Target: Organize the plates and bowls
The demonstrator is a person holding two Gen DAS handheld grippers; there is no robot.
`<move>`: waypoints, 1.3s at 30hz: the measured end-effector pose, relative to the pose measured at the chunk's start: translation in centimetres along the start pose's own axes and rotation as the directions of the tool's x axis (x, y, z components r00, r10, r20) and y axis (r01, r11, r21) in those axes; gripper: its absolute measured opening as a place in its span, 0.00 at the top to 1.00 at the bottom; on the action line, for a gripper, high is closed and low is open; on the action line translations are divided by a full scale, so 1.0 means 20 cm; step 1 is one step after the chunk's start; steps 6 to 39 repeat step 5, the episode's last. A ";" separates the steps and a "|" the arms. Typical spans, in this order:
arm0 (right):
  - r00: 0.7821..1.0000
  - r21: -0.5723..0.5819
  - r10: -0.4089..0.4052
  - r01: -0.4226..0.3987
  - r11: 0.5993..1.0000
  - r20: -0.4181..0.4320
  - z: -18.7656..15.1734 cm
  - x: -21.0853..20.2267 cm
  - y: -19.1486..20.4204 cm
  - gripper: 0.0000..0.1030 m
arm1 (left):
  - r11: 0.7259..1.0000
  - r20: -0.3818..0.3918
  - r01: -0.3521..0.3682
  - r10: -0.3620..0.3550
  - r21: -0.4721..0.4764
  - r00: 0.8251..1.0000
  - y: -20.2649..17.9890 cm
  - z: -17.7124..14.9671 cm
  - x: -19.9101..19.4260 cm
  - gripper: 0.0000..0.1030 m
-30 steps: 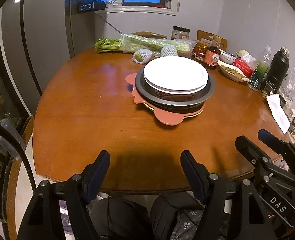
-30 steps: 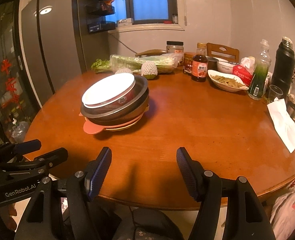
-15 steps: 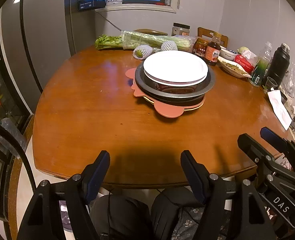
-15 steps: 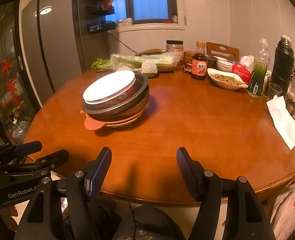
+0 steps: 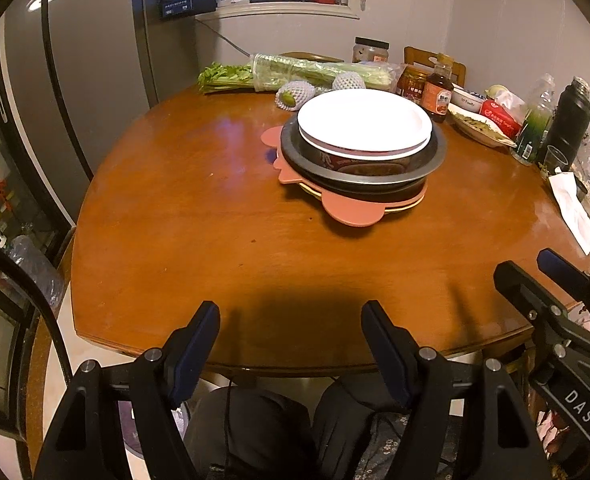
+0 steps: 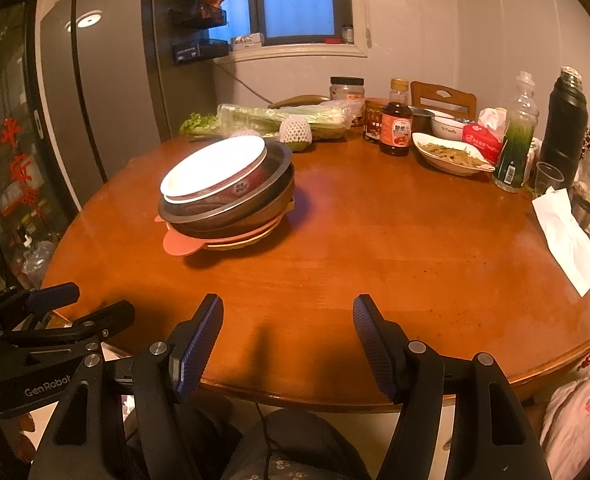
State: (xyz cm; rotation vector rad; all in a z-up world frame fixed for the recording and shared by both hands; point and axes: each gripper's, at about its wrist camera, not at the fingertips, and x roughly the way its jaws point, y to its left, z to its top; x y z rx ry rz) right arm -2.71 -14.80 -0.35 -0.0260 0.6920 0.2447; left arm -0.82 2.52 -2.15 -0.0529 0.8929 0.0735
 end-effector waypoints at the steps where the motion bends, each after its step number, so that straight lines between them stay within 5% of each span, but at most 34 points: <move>1: 1.000 0.001 0.001 -0.001 1.000 0.000 0.00 0.00 0.00 0.33 | 1.000 0.001 -0.002 0.002 0.000 1.000 0.00 0.00 0.00 0.29; 39: 1.000 -0.001 -0.001 0.001 1.000 -0.004 0.01 0.03 -0.01 0.33 | 1.000 0.032 -0.002 0.003 -0.015 0.999 0.03 0.02 0.01 0.30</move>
